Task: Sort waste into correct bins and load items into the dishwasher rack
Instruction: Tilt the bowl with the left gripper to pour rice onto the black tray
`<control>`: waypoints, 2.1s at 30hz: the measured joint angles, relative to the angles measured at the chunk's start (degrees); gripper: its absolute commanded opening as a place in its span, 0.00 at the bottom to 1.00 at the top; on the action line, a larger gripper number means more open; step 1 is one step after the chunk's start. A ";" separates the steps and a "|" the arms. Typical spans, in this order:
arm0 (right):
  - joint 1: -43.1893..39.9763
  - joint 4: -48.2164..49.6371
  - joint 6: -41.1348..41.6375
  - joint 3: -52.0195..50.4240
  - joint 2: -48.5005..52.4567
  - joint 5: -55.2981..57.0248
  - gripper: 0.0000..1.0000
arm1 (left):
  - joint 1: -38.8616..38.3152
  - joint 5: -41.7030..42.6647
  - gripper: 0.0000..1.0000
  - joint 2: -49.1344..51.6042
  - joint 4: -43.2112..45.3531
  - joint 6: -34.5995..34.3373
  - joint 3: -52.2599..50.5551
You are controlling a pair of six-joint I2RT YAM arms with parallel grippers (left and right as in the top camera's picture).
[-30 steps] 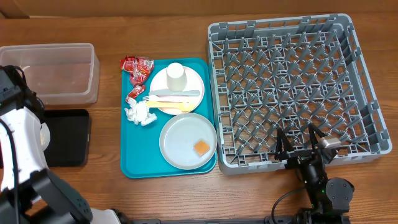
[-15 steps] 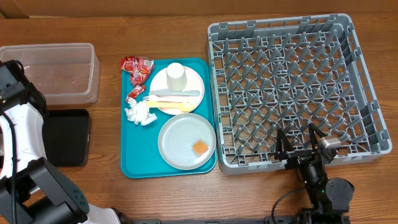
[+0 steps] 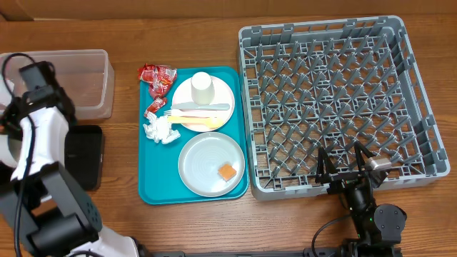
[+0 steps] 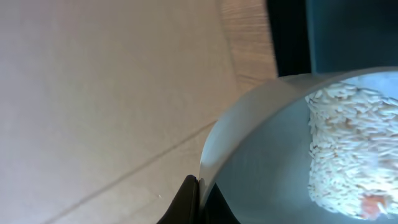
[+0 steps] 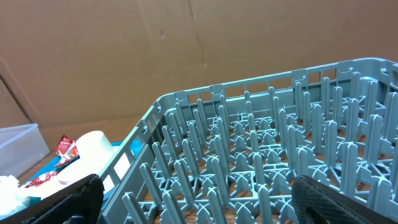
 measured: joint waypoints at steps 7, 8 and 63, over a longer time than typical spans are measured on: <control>0.00 0.00 -0.02 0.00 0.00 0.00 1.00 | -0.24 -2.16 0.04 2.32 1.53 1.27 0.00; 0.00 0.02 0.02 0.00 0.00 0.00 1.00 | -0.24 -2.54 0.04 2.32 1.95 1.46 0.00; 0.00 0.02 0.00 0.00 0.00 0.00 1.00 | -0.74 -3.23 0.04 2.34 3.10 8.13 -0.02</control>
